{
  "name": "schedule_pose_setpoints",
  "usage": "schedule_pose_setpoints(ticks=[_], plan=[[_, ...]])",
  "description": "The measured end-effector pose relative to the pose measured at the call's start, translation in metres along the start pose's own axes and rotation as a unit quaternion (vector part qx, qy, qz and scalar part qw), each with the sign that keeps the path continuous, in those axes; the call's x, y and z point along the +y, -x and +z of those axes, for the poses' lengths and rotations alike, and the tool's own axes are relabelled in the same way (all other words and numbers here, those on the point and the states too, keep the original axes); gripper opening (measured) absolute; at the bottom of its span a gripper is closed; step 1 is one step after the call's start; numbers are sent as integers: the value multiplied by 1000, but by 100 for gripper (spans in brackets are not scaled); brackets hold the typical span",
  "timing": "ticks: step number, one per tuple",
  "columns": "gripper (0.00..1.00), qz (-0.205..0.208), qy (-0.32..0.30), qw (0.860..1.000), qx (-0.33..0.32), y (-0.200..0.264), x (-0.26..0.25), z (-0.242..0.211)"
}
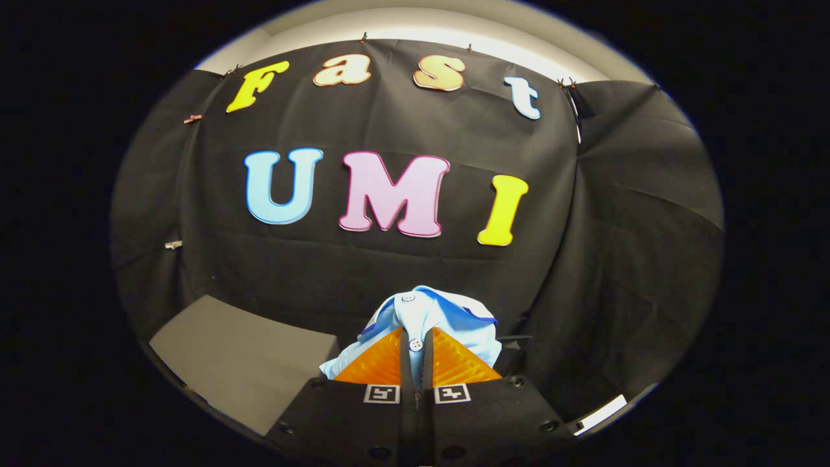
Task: Put the clothes into the washing machine and then close the washing machine lid.
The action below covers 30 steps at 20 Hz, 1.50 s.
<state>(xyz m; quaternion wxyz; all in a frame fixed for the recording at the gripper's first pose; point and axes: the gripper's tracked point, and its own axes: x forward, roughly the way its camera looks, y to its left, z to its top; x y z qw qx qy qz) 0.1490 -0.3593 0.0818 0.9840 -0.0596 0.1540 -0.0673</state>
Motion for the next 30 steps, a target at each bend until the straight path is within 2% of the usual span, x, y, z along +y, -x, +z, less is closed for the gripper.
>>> schedule_pose_setpoints(ticks=[6, 13, 18, 24, 30], plan=[[5, -12, -1, 999, 40, -30, -45, -53], [5, 6, -13, 997, 75, -62, -48, -135], [5, 9, -21, 992, 124, -82, -43, -216], [5, 11, -10, 973, 229, -96, -35, -321], [5, 8, -10, 945, 327, -112, -27, -407]])
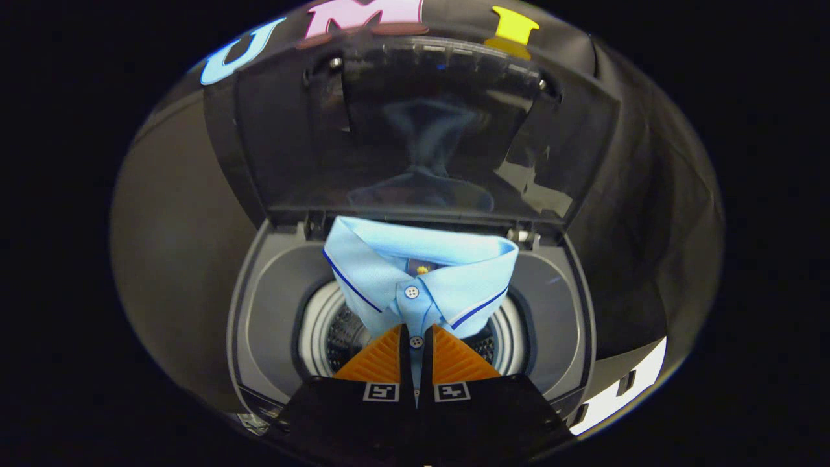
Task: Put the clothes into the washing machine and then close the washing machine lid.
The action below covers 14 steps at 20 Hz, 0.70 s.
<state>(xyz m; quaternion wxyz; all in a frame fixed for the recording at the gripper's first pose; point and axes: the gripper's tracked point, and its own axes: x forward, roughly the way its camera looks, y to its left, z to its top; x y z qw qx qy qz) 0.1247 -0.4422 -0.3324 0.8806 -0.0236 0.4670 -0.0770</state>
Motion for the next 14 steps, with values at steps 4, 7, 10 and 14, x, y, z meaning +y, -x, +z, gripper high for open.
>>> schedule_pose_setpoints(ticks=[4, 7, 10, 14], plan=[[5, 5, -11, 999, 52, -22, 3, -28], [5, 8, -13, 997, 79, -34, 9, -45], [5, 5, -9, 996, 94, -42, 7, -53], [5, 6, -7, 993, 116, -51, 5, -60]])
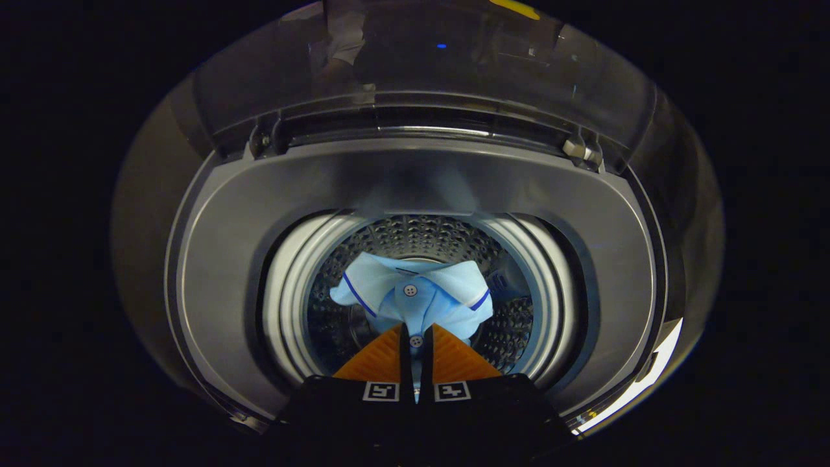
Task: Put the clothes into the washing machine and then close the washing machine lid.
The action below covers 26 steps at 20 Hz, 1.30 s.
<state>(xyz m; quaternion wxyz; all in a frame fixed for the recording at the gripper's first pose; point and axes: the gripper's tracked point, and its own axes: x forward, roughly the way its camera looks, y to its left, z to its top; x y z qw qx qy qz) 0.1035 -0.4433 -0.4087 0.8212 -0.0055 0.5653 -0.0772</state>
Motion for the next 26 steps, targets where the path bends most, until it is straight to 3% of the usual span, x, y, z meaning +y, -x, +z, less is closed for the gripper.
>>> schedule_pose_setpoints(ticks=[8, 10, 15, 21, 26], plan=[[5, -3, 12, 1000, 25, -7, -1, -9], [14, 11, 14, 999, 26, -7, 2, -10], [99, 15, -6, 999, 44, -7, -2, -14], [100, 17, -2, 1000, 18, 5, -7, -3], [100, 15, -5, 999, -48, 37, -12, 28]])
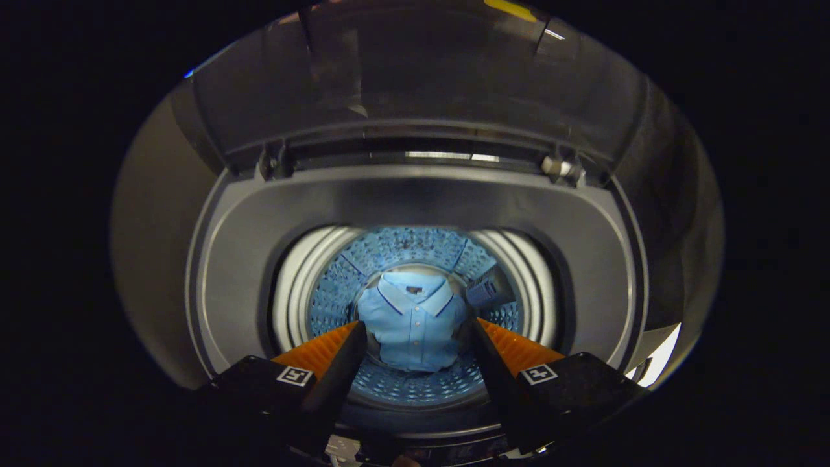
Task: Put the clothes into the washing machine and then close the washing machine lid.
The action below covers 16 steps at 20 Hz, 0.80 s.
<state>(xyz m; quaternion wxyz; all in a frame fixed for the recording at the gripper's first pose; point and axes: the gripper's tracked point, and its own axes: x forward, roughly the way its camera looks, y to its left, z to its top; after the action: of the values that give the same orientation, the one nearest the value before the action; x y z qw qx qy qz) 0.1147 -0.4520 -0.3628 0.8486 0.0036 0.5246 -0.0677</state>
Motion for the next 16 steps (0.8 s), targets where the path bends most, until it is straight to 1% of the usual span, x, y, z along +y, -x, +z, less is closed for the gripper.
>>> schedule_pose_setpoints(ticks=[4, 7, 16], plan=[[100, 6, 2, 997, -82, 51, 4, 47], [100, 1, 10, 992, -126, 86, 1, 82], [99, 2, -2, 968, -250, 183, -5, 203]])
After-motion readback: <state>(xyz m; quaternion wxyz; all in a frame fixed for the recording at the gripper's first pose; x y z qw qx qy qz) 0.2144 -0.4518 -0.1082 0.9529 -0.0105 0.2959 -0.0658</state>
